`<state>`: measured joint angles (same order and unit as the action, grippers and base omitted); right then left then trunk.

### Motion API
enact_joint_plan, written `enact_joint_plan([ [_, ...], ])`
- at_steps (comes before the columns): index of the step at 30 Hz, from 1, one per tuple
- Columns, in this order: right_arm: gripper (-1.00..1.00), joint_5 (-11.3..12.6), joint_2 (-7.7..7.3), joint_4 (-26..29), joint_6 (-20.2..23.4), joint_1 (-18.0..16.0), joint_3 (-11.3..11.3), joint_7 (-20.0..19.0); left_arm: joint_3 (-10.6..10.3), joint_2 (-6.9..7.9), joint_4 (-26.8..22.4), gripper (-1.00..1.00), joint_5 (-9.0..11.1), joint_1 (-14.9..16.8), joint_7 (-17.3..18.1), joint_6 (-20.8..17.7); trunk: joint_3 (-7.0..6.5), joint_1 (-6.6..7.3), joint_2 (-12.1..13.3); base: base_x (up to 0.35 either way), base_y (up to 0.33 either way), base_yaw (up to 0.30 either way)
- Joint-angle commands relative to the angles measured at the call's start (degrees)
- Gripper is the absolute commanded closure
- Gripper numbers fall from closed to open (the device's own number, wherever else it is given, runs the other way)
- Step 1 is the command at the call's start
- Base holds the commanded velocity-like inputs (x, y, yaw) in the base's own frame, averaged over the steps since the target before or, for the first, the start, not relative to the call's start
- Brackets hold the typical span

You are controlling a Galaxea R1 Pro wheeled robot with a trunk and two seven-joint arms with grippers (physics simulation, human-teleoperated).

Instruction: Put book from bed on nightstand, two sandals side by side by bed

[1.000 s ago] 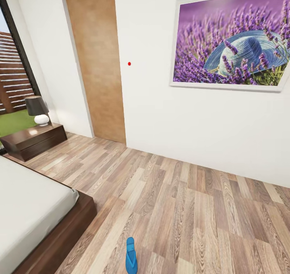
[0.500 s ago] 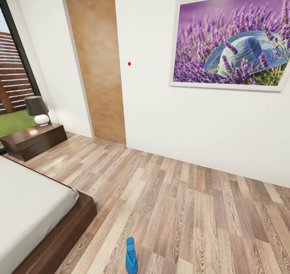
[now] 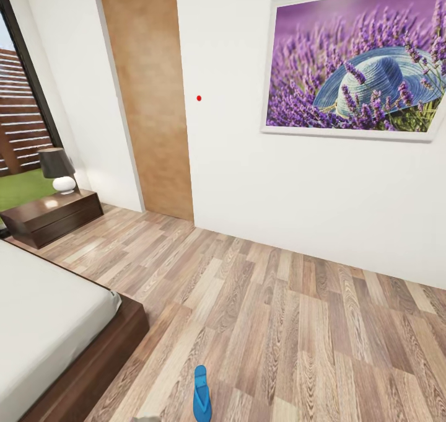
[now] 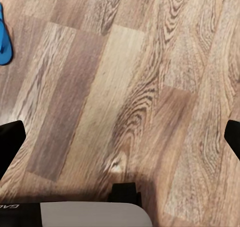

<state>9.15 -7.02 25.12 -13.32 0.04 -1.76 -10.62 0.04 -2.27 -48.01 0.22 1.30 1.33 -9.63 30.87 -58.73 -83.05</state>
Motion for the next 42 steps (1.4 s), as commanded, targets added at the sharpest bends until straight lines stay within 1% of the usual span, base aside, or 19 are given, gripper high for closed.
enact_joint_plan([
  [1,-1.0,0.6,0.01,0.0,0.0,0.0,-0.2,-0.5,0.0,-0.27,-1.3,-1.0,0.0,0.5,0.1,-2.5,0.06,0.0,0.0,0.0,0.0,0.0],
  [3,-1.0,0.6,0.0,0.0,0.0,0.0,-0.2,-0.5,0.0,-0.98,-6.4,-1.0,0.1,3.8,0.2,-12.4,0.06,0.0,0.0,0.0,0.0,0.0],
  [4,-1.0,0.6,-0.01,0.0,0.0,0.0,-0.2,-0.5,0.0,-1.35,-9.8,-1.0,0.1,6.3,0.2,-18.2,0.06,0.0,0.0,0.0,0.0,0.0],
  [7,-1.0,0.6,-0.01,0.1,0.0,0.0,-0.2,-0.6,0.0,-1.91,-12.9,-1.0,0.3,8.9,0.2,-22.8,0.06,0.0,0.0,0.0,0.0,0.0],
  [9,-1.0,0.6,-0.01,0.1,0.0,0.0,-0.2,-0.6,0.0,-2.11,-13.7,-1.0,0.7,9.7,0.2,-24.0,0.06,0.0,0.0,0.0,0.0,0.0],
  [10,-1.0,0.6,-0.01,0.1,0.0,0.0,-0.2,-0.6,0.0,-2.24,-14.3,-1.0,1.4,10.2,0.2,-24.8,0.06,0.0,0.0,0.0,0.0,0.0],
  [11,-1.0,0.6,-0.01,0.1,0.0,0.0,-0.2,-0.6,0.0,-2.31,-14.6,-1.0,2.3,10.6,0.2,-25.2,0.06,0.0,0.0,0.0,0.0,0.0],
  [12,-1.0,0.6,-0.01,0.1,0.0,0.0,-0.2,-0.6,0.0,-2.35,-14.9,-1.0,3.9,11.1,0.2,-25.6,0.06,0.0,0.0,0.0,0.0,0.0],
  [14,-1.0,0.6,0.02,0.1,0.0,0.0,-0.2,-0.6,0.0,-2.31,-15.0,-1.0,5.1,11.3,0.1,-25.7,0.06,0.0,0.0,0.0,0.0,0.0],
  [18,-1.0,0.6,0.01,0.1,0.0,0.0,-0.1,-0.6,0.1,-2.12,-15.1,-1.0,6.0,11.6,0.0,-25.8,0.06,0.0,0.0,0.0,0.0,0.0],
  [26,-1.0,0.6,0.0,0.1,0.0,0.0,-0.1,-0.6,0.2,-1.88,-15.2,-1.0,6.3,11.6,0.0,-25.9,0.06,0.0,0.0,0.0,0.0,0.0],
  [42,-1.0,0.6,-0.01,0.1,0.0,0.0,0.0,-0.6,0.2,-1.95,-15.2,-1.0,6.4,11.6,0.0,-25.9,0.06,0.0,0.0,0.0,0.0,0.0],
])
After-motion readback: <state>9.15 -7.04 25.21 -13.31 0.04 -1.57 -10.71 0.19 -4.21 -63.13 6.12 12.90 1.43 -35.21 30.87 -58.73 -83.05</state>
